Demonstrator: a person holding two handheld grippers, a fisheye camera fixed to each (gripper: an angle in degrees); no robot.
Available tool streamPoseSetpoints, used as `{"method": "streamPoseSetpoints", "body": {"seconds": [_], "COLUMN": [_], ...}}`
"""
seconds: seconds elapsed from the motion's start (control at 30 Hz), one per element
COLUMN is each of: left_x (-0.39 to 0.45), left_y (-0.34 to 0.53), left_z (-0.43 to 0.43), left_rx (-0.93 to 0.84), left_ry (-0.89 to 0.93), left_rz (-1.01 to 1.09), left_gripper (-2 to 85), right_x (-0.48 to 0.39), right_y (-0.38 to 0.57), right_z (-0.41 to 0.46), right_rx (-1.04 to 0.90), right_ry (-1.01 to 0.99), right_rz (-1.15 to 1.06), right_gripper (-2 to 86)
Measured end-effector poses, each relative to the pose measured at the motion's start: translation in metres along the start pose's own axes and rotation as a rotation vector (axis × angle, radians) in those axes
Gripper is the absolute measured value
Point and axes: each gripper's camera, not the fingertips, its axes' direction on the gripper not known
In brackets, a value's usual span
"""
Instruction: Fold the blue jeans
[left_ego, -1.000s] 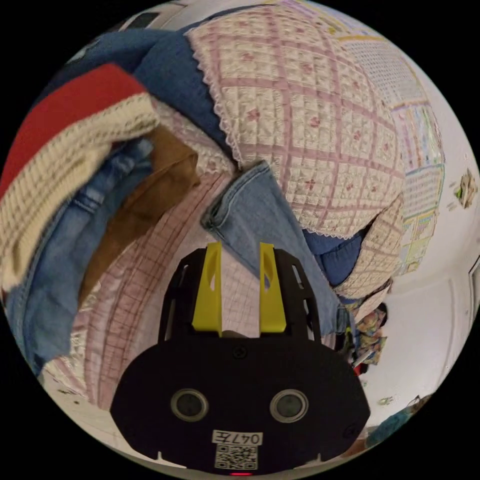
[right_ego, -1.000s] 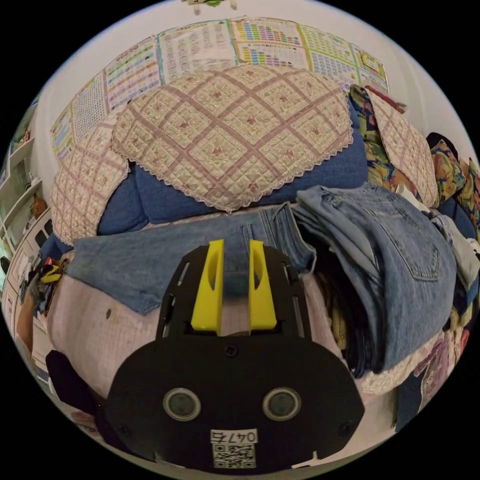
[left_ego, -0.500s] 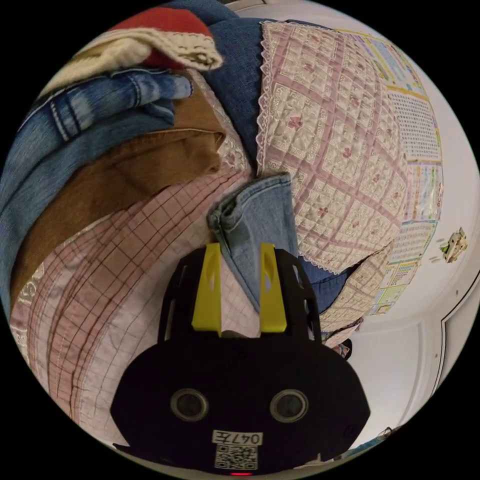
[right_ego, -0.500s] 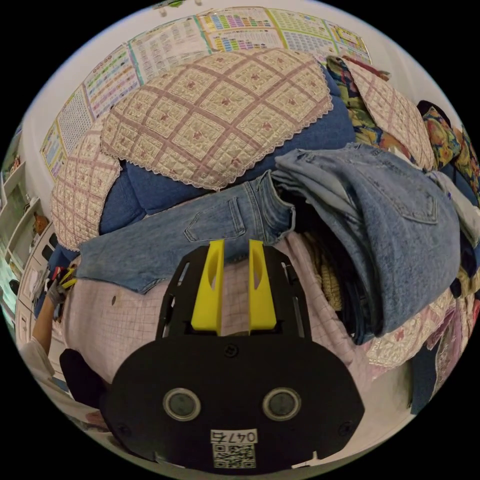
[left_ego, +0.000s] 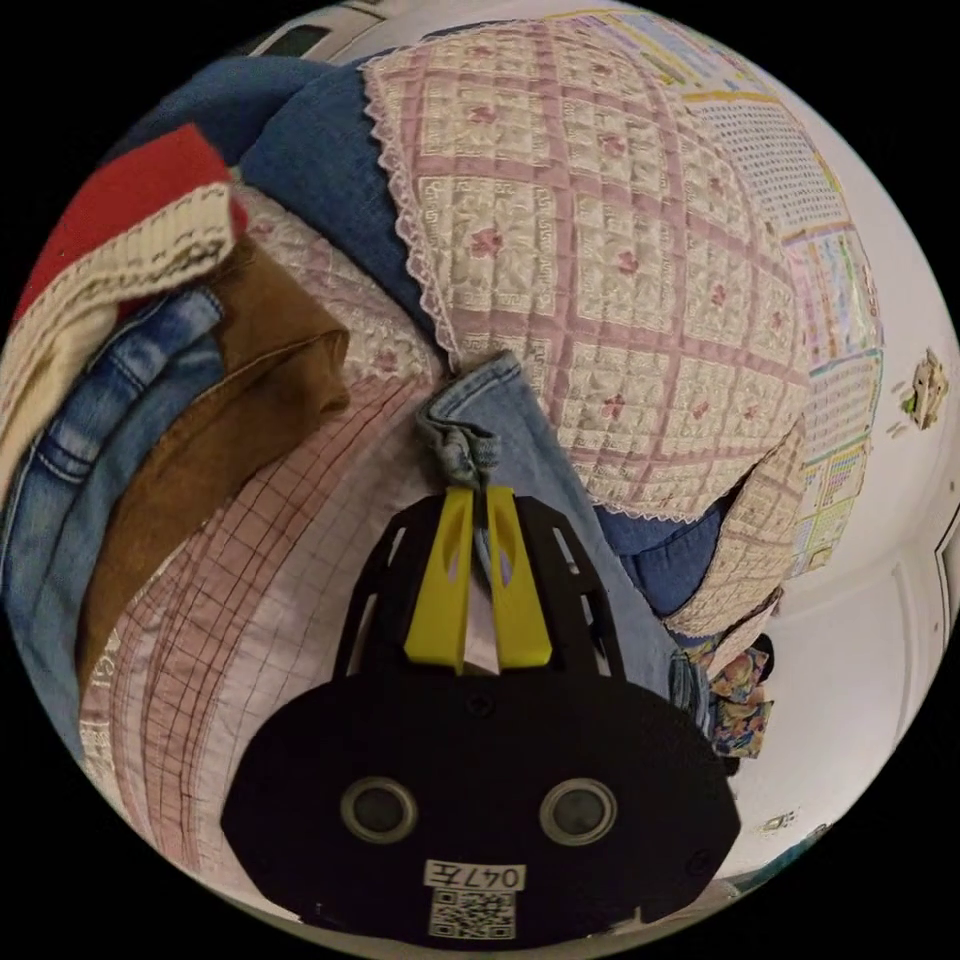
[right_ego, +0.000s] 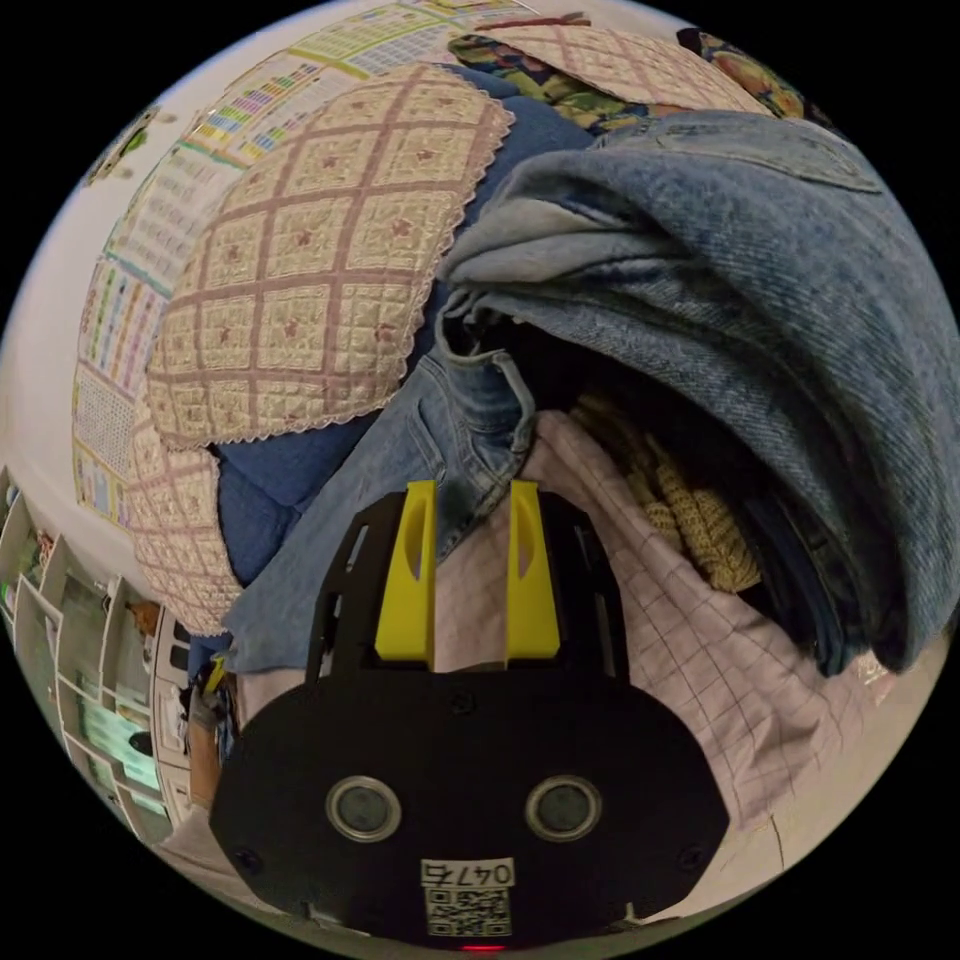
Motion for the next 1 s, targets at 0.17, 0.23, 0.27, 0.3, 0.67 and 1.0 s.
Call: {"method": "streamPoseSetpoints", "body": {"seconds": [0.17,0.23,0.27,0.3,0.67,1.0], "left_x": [0.023,0.038,0.050,0.064,0.056,-0.119], "left_y": [0.006,0.006,0.004,0.002,0.095,0.198], "left_z": [-0.020,-0.031,-0.041,-0.054,-0.244,-0.222], "left_rx": [0.043,0.058,0.064,0.074,0.125,-0.050], "left_ry": [0.045,0.075,0.104,0.130,-0.042,-0.046], "left_rz": [0.083,0.116,0.142,0.170,0.290,0.012], "left_gripper": [-0.8,-0.9,-0.9,-0.9,-0.9,-0.8], "right_x": [-0.031,-0.059,-0.086,-0.100,-0.199,-0.207], "right_y": [0.009,0.007,0.003,0.001,0.097,0.238], "right_z": [0.012,0.008,0.003,-0.001,-0.083,-0.033], "right_rx": [0.006,0.002,0.010,0.013,-0.004,0.023], "right_ry": [0.041,0.080,0.089,0.089,-0.073,0.372], "right_rz": [-0.022,-0.101,-0.184,-0.224,-0.453,-0.632], "right_gripper": [4.9,3.4,2.7,2.5,2.4,8.1]}}
